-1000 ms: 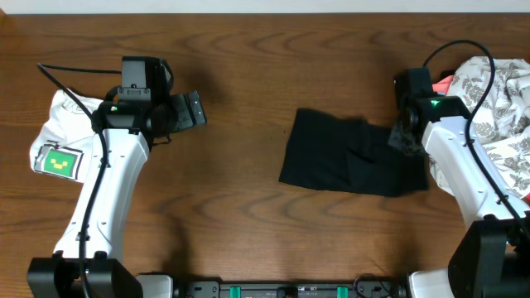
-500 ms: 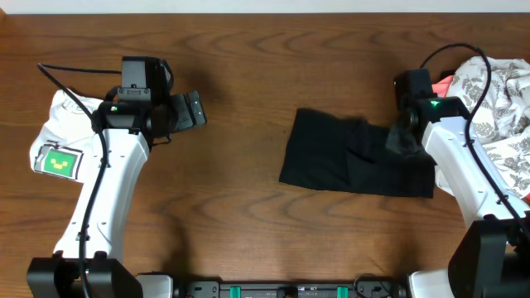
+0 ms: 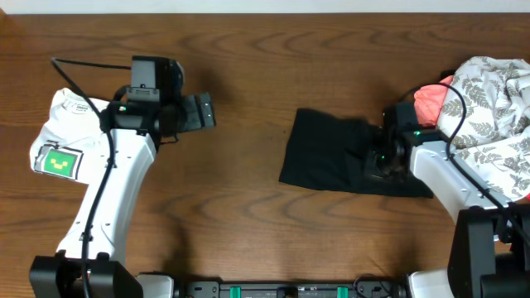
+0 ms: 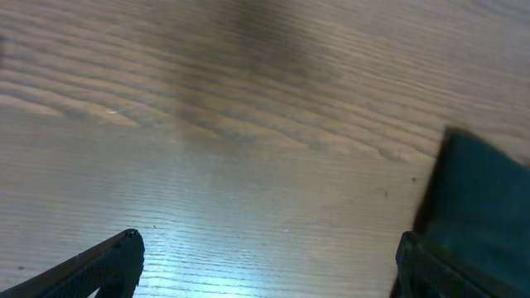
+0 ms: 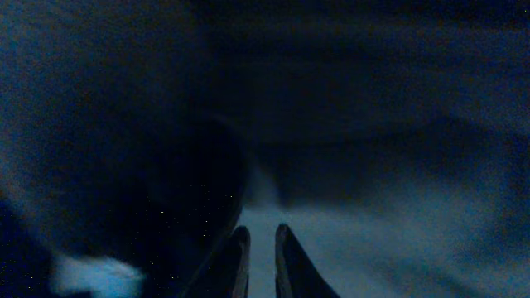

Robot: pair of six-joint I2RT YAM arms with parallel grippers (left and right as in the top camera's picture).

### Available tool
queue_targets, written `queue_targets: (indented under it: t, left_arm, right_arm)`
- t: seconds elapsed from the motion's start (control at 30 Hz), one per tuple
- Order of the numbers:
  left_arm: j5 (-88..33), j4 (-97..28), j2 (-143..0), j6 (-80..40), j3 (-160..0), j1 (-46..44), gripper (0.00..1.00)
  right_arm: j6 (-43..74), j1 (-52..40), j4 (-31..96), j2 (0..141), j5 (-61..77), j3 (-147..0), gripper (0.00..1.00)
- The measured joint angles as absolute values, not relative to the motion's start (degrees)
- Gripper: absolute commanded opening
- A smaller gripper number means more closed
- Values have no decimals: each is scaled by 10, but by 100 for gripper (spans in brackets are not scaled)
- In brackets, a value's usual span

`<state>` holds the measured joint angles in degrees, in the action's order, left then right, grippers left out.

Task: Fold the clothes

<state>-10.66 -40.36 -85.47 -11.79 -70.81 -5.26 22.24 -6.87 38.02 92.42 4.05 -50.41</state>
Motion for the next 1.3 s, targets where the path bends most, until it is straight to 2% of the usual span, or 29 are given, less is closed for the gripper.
queue_targets:
  t: [0.4,0.73,0.97,1.3]
  left_arm:
    - [-110,-402,-855,-116,-708,-77,98]
    - [-112,-400,-855,-116,-708,-77,97]
    - [-143,-384,-855,-67,-708,-102,98]
    - [-147,-336,-855,51,-708,-278,98]
  right_arm:
    - [222,-182,211,973,91,-500,13]
    - [221,-195,117,1020,132,-507,13]
    - [224,-189,209,1014,107,-534,17]
    - [235,-143,380,842,-23,-555,20]
